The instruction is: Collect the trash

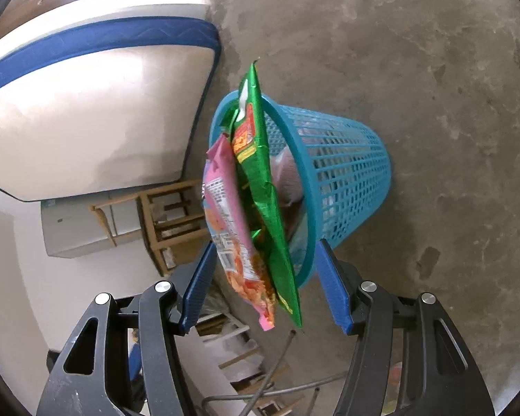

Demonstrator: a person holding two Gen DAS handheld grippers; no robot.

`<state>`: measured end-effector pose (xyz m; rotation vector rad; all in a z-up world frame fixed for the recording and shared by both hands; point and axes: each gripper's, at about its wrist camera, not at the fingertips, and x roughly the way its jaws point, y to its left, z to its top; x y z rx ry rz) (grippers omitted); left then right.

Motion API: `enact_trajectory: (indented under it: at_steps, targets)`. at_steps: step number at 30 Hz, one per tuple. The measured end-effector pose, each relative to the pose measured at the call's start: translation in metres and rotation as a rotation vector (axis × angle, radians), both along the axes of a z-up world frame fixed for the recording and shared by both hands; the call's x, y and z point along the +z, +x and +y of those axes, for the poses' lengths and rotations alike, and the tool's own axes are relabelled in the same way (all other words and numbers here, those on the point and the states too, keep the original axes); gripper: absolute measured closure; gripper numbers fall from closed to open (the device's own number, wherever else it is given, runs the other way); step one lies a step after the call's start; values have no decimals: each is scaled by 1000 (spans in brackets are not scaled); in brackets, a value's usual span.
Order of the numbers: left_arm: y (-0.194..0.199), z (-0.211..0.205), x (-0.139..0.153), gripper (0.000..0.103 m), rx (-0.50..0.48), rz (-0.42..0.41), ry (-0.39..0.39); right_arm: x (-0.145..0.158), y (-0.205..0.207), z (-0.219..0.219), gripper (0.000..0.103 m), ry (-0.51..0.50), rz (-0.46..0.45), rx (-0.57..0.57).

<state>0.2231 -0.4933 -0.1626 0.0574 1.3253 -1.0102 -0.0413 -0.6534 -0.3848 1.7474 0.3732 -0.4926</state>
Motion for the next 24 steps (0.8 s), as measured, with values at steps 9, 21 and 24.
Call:
enact_trajectory:
  at_steps: [9,21,24]
  targets:
    - [-39,130,140,43,63,-285,-137,86,-22,36,46,-304,198,88]
    - [-124,329,226,6,424,-602,-129,310,-39,208,25,-1112,145,320]
    - [-144,372,235,6,518,-618,-109,356,-37,254,13,-1299,78,329]
